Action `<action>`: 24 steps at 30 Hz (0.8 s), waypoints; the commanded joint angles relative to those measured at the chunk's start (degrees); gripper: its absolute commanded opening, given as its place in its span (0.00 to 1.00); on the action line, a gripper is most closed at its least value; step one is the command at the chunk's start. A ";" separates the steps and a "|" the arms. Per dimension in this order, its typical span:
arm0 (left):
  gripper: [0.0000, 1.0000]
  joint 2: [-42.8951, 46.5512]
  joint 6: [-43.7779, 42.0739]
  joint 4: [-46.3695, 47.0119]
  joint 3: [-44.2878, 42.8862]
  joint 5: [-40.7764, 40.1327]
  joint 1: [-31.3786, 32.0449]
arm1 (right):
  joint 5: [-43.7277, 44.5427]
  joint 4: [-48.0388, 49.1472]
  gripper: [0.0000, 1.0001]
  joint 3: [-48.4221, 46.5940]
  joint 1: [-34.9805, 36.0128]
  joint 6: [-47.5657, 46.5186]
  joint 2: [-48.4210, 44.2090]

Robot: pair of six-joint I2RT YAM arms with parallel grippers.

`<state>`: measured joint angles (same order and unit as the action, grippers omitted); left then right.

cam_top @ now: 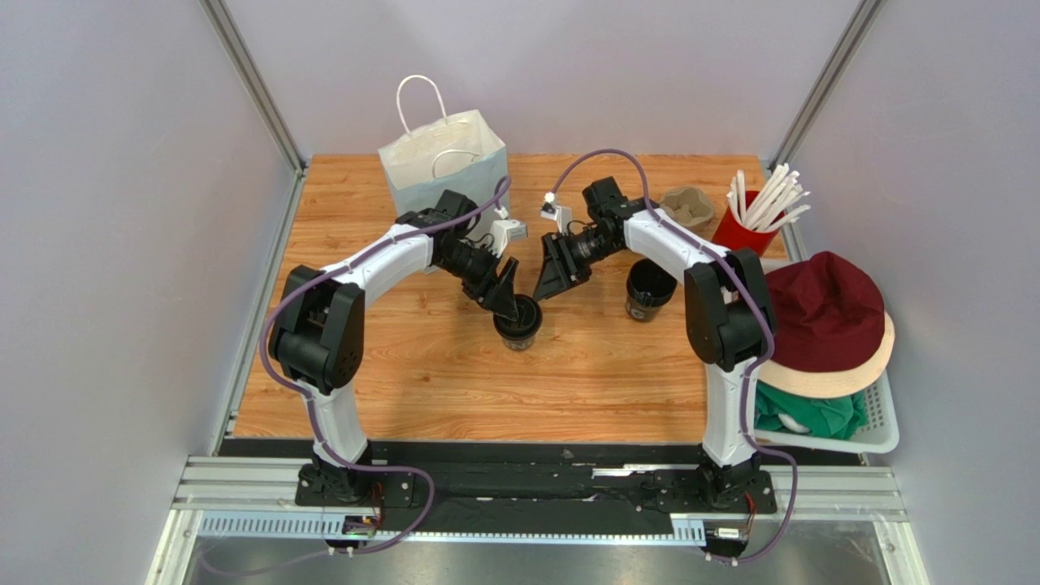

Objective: Pack the takeout coffee

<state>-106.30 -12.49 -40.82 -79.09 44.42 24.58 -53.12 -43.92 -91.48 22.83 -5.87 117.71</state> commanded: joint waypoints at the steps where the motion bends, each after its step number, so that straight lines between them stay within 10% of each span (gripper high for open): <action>1: 0.68 -0.57 -3.33 0.48 2.45 -5.75 -0.14 | -1.81 -0.73 0.53 -2.47 1.51 -0.99 0.85; 24: 0.57 -2.86 -2.54 2.76 4.56 -11.64 -0.14 | 5.04 -1.43 0.42 -1.95 3.36 -1.69 3.93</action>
<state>-105.73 -11.25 -38.35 -76.95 45.58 24.32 -52.62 -44.29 -93.14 24.47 -6.02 119.35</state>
